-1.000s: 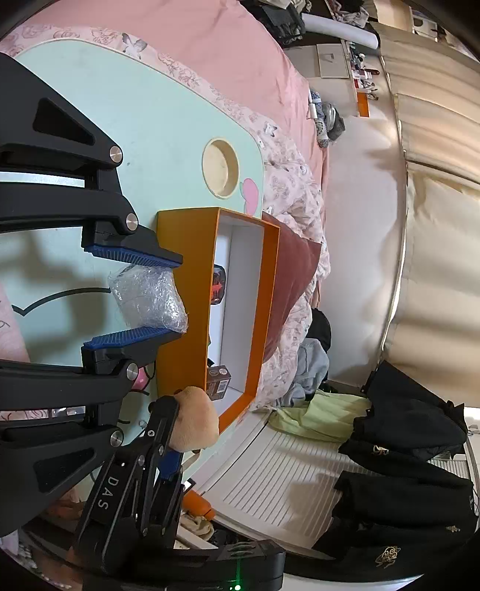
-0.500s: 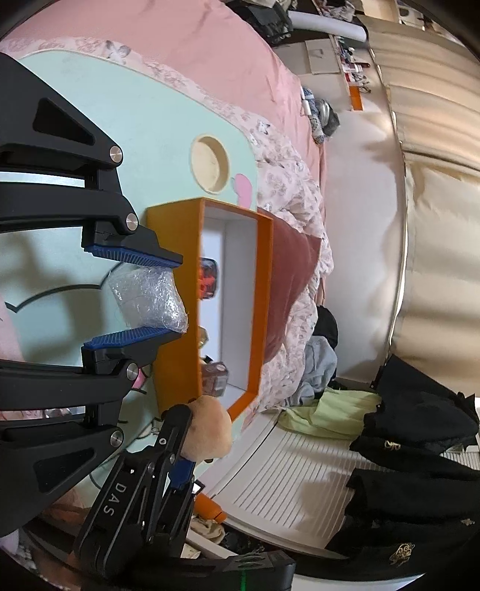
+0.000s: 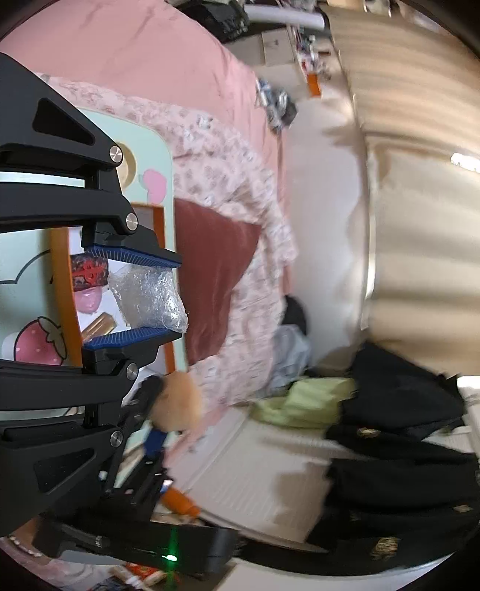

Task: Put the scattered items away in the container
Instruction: 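Carry the bubble-wrap bag into the box with the left tool while the right tool carries the plush ball in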

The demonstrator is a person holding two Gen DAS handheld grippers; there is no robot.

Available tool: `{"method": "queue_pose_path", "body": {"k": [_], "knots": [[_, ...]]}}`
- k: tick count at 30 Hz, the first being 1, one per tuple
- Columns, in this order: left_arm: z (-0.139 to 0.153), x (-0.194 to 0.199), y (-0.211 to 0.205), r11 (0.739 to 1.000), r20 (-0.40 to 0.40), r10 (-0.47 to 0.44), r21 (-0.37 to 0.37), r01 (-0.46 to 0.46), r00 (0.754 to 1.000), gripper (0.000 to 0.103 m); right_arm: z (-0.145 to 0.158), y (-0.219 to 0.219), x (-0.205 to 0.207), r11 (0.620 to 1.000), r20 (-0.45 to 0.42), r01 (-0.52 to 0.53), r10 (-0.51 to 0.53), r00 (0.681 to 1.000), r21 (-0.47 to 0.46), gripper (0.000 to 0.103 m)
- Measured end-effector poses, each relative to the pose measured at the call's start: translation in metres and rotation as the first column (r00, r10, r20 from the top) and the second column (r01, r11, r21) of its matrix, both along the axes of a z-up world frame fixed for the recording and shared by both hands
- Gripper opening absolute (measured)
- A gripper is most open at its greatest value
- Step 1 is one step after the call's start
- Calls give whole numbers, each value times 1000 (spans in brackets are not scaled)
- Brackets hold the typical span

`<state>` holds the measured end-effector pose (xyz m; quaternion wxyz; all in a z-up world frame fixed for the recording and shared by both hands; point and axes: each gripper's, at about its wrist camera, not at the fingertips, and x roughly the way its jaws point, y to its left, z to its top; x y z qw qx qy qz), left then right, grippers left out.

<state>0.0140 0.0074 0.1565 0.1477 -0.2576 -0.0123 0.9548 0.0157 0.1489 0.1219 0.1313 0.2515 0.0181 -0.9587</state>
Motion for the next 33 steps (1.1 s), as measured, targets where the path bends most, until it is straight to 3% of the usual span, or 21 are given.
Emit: {"method": "queue_pose_path", "body": {"k": [7,11,33], "knots": [[-51,-36,9,999,133,6,-36,-1,991,33,-21,7,-28,999,67,32,-29,997,-42,34],[-68,-37,17,998,159,8,-66,3,987,33,-37,3,-27,999,67,36,-37,997,6,35],[-79,-40,11,999,188,18,-37,-12,982,33,-45,9,-32,998,97,59,-58,994,-9,35]]}}
